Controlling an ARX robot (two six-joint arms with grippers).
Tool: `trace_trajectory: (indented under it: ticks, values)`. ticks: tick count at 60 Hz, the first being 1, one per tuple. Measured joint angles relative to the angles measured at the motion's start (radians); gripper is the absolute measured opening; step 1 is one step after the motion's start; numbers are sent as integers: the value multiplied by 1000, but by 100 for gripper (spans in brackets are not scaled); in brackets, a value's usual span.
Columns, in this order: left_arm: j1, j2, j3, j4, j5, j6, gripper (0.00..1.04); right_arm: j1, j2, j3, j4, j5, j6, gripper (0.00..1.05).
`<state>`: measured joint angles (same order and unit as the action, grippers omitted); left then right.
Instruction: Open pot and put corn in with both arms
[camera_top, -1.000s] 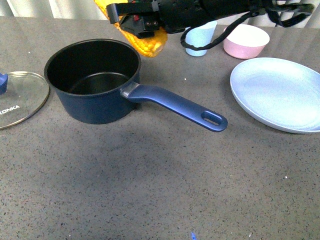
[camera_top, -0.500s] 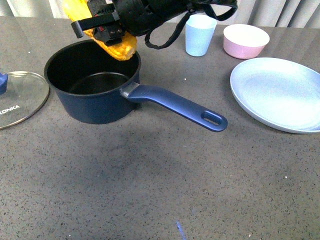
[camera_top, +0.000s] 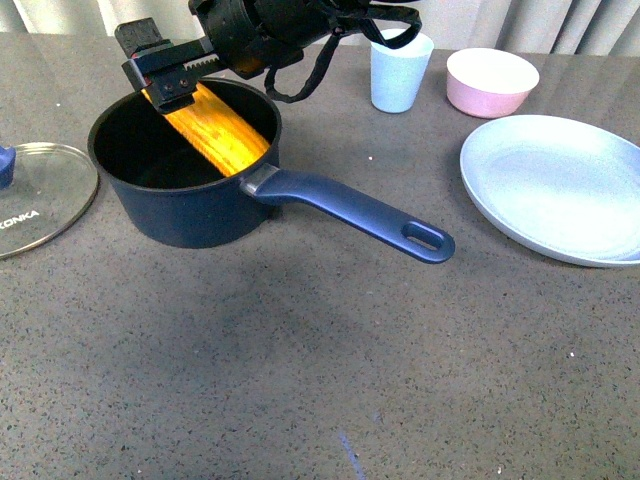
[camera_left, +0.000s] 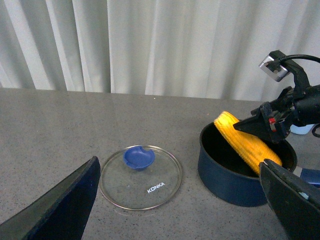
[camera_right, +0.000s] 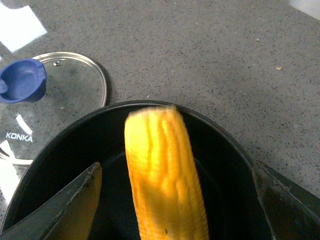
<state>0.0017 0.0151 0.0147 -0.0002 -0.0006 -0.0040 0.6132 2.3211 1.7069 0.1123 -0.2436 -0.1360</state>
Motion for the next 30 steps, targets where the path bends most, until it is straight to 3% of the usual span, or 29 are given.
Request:
trace_trajectory:
  ticks: [8, 17, 30]
  values:
    - [0, 0, 0, 0, 0, 0, 96, -14, -46, -97, 69, -10, 11, 96]
    - [0, 0, 0, 0, 0, 0, 96, -59, -165, -255, 192, -37, 64, 96]
    - [0, 0, 0, 0, 0, 0, 96, -222, -558, -653, 429, -48, 162, 96]
